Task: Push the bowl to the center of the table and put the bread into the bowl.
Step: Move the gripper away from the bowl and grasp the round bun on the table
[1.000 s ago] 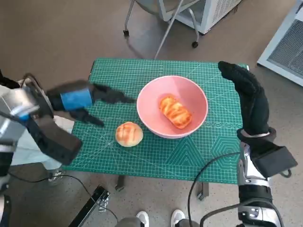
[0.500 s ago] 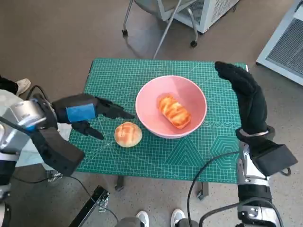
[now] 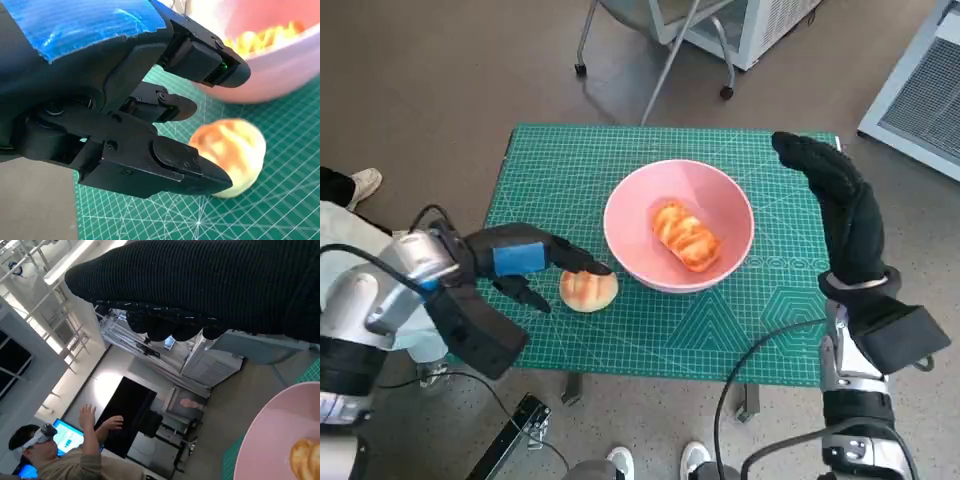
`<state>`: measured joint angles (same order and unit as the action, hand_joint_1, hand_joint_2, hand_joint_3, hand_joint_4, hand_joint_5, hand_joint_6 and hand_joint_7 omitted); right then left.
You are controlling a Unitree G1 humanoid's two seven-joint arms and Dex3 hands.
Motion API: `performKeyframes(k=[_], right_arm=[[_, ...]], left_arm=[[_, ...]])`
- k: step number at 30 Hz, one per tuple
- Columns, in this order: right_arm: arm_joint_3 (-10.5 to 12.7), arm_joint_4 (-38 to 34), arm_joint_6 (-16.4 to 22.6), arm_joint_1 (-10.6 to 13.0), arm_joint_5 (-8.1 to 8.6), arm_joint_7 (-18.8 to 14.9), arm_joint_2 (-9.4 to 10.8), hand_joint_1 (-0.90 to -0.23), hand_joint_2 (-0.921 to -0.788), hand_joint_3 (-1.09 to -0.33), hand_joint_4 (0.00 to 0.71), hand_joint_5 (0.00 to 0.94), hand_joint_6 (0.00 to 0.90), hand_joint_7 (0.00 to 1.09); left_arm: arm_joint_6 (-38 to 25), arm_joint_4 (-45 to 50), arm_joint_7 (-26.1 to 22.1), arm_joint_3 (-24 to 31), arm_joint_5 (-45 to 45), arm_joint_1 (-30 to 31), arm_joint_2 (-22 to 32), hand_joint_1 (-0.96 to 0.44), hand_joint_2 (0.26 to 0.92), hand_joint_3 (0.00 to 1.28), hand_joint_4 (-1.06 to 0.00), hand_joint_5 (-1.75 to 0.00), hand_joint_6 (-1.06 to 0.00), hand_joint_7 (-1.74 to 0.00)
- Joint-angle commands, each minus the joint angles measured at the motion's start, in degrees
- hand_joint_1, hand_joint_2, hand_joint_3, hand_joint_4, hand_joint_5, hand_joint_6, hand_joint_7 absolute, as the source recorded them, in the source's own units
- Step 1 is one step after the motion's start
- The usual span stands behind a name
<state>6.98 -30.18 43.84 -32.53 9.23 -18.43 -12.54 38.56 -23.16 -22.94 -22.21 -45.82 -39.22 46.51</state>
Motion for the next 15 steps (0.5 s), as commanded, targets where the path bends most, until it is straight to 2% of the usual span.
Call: performKeyframes(k=[1, 12, 15], right_arm=[[0.50, -0.62, -0.07, 1.28, -0.47, 0.35, -0.42, -0.603, -0.921, -0.827, 0.343, 0.026, 0.000, 0.83], [0.60, -0.88, 1.09, 1.49, -1.52, 0.95, -0.75, -0.595, -0.921, -0.828, 0.344, 0.025, 0.000, 0.83], [0.60, -1.09, 1.40, 1.42, -1.66, 1.05, -0.87, -0.592, -0.921, -0.829, 0.344, 0.025, 0.000, 0.83]], left_arm=[[0.35, -3.26, 2.91, -2.86, -4.03, -2.04, -1.87, -0.16, 0.802, 0.00, -0.49, 0.00, -0.59, -0.03], [-1.40, -11.29, 7.55, -9.77, -11.48, -5.97, -6.74, -0.19, 0.813, 0.01, -0.48, 0.00, -0.61, -0.03], [-1.67, -13.60, 10.43, -11.75, -13.72, -6.95, -7.95, -0.19, 0.815, 0.01, -0.49, -0.01, -0.62, -0.03]])
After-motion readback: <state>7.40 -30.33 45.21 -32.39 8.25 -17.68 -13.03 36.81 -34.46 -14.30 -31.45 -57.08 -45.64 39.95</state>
